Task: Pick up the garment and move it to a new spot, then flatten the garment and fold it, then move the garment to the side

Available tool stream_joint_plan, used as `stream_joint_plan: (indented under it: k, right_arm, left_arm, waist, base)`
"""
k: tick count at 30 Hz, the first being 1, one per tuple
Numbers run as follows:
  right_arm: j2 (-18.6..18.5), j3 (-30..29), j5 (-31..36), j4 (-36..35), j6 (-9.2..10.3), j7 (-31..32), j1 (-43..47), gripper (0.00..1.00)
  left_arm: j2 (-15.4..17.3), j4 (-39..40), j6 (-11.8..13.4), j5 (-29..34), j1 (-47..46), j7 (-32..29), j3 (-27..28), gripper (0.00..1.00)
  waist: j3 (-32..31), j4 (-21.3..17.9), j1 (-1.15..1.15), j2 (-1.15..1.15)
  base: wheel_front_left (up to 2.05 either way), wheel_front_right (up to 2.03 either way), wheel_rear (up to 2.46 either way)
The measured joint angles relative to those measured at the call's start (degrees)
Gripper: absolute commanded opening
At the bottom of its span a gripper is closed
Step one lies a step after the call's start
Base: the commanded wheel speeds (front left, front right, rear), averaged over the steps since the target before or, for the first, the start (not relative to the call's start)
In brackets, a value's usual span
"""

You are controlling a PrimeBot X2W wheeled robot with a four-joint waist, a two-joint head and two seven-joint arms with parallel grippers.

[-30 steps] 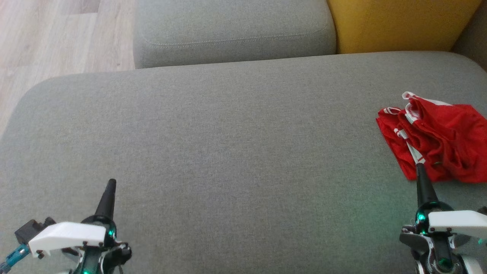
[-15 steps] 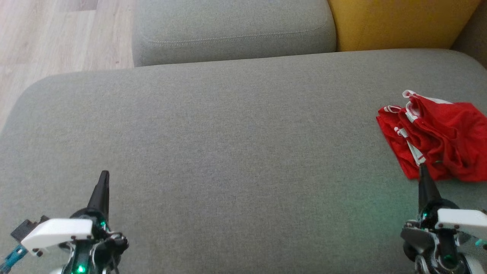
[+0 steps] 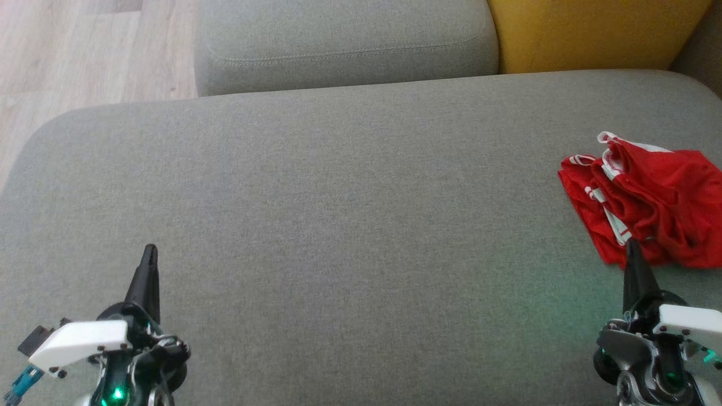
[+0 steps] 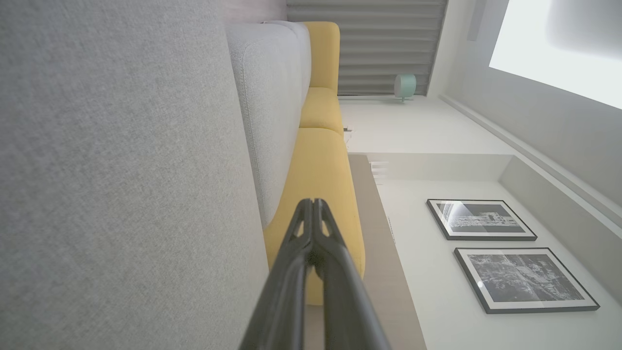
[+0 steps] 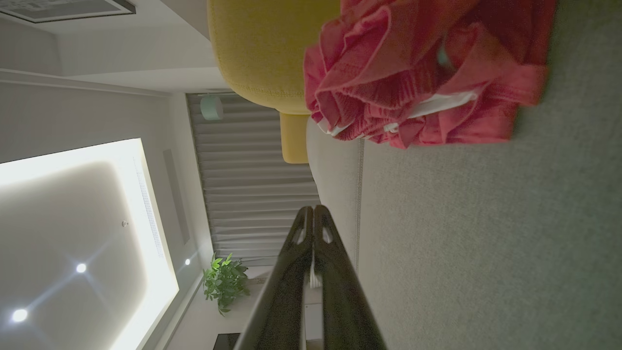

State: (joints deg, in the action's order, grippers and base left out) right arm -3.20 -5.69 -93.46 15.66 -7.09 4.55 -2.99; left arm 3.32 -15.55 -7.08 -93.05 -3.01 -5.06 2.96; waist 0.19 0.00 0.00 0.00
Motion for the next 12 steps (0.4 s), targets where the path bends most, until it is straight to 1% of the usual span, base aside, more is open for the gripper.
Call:
stream_joint_plan:
  k: [12]
  right_arm:
    - [0.0, -0.2, 0.0, 0.0, 0.00, 0.1, 0.0, 0.00]
  left_arm:
    - [0.0, 0.0, 0.0, 0.0, 0.0, -0.4, 0.1, 0.00]
  waist:
    - [0.0, 0.0, 0.00, 0.00]
  base:
    - [0.00, 0.00, 0.00]
